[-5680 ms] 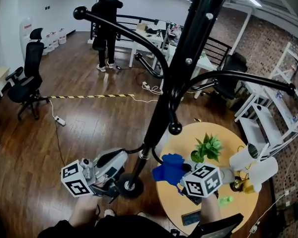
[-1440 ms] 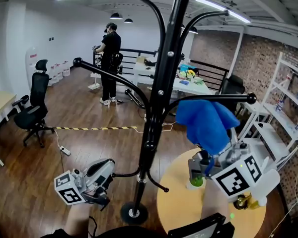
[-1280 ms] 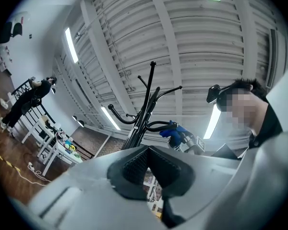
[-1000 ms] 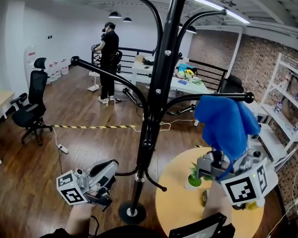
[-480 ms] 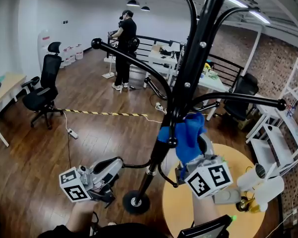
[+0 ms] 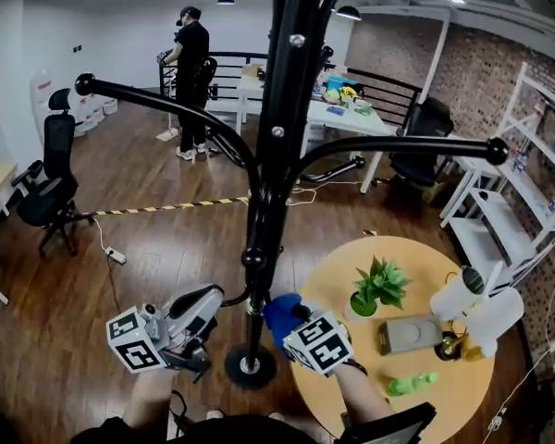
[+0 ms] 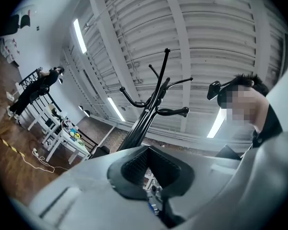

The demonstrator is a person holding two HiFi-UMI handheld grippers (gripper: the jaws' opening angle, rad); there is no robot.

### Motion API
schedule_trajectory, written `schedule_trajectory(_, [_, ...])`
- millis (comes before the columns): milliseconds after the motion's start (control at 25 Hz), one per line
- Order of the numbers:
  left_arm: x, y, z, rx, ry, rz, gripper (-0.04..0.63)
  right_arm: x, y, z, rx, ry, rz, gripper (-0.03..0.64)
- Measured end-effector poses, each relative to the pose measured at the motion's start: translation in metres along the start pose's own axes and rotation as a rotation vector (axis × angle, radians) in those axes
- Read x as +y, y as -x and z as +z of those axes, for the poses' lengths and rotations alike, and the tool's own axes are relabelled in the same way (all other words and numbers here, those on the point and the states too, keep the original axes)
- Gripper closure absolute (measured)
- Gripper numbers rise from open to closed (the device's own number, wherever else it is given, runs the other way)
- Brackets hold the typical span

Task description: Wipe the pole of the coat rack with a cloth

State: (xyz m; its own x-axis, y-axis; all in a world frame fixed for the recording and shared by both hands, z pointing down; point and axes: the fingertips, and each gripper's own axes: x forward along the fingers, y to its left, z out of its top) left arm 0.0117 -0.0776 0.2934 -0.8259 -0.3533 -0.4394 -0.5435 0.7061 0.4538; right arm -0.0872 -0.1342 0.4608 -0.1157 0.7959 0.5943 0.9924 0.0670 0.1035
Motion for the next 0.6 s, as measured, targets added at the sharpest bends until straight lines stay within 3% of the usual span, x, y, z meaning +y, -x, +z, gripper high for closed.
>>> schedule_trajectory(120, [-0.001,-0.013,-0.008,0.023,0.012,-0.028,0.594,-0.008,0.029,-0.009,0.031,-0.074,0.011,0.595])
schedule_trajectory(280, [-0.003,-0.018,-0.016,0.034,0.021,-0.041,0.593,-0.013,0.063,-0.016,-0.019,-0.173,0.055,0.595])
schedule_trajectory(480, [-0.005,-0.009,-0.012,0.027,0.002,-0.025,0.594,-0.006,0.035,-0.004,-0.062,-0.165,0.098,0.595])
schedule_trajectory(600, [-0.008,-0.001,-0.003,0.023,-0.028,-0.011,0.593,-0.004,0.006,0.008,-0.105,-0.137,0.064,0.595])
